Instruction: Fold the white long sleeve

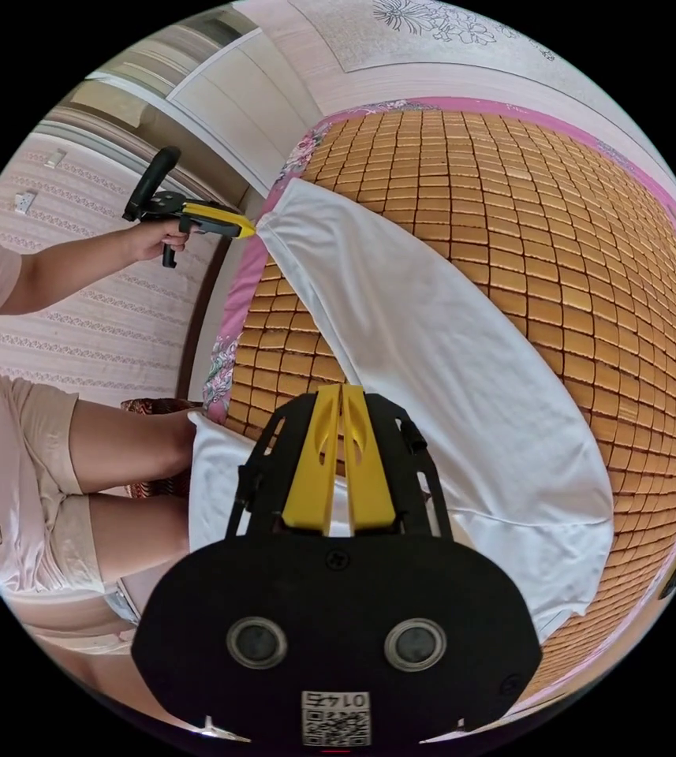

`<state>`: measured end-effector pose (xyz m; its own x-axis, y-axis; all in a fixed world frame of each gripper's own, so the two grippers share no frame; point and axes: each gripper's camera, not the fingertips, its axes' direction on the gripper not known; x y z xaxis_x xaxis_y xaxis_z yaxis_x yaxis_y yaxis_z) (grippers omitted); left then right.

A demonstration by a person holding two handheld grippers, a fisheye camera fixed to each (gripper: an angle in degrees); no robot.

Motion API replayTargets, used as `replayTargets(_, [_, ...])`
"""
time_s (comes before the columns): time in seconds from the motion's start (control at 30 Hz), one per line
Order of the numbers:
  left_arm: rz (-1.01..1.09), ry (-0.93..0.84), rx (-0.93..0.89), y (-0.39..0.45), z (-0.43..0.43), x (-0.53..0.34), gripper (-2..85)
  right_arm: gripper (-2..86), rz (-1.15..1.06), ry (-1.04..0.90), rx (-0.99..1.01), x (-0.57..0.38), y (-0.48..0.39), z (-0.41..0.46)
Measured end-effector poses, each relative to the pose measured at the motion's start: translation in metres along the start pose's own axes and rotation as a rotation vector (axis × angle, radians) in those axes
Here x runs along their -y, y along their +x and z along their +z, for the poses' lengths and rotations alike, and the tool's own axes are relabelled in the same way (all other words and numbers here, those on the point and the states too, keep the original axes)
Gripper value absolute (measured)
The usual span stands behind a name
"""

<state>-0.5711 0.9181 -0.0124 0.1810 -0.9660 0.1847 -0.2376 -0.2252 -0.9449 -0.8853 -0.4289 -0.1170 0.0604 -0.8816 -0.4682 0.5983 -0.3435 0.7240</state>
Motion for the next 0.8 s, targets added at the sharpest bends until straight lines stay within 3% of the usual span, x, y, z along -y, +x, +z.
replayTargets(0.2, [-0.049, 0.004, 0.011, -0.011, -0.011, -0.005, -0.1, 0.6, 0.042, 0.067, -0.035, 0.003, -0.007, -0.024])
replayTargets(0.33, [-0.108, 0.075, -0.035, -0.008, -0.022, 0.006, 5.9, 1.7, 0.028, 0.052, -0.012, 0.019, -0.020, -0.016])
replayTargets(0.47, [-0.108, -0.032, 0.016, 0.011, 0.005, 0.026, 1.8, 0.2, 0.020, -0.008, -0.047, 0.029, -0.038, -0.006])
replayTargets(0.57, [-0.060, 0.003, 0.048, 0.020, -0.001, 0.023, -0.3, 0.0, -0.005, -0.020, -0.052, 0.032, -0.056, -0.016])
replayTargets(0.8, [-0.138, 0.007, -0.036, 0.005, 0.002, 0.014, 4.2, -0.1, 0.052, 0.027, -0.016, 0.027, -0.077, -0.030])
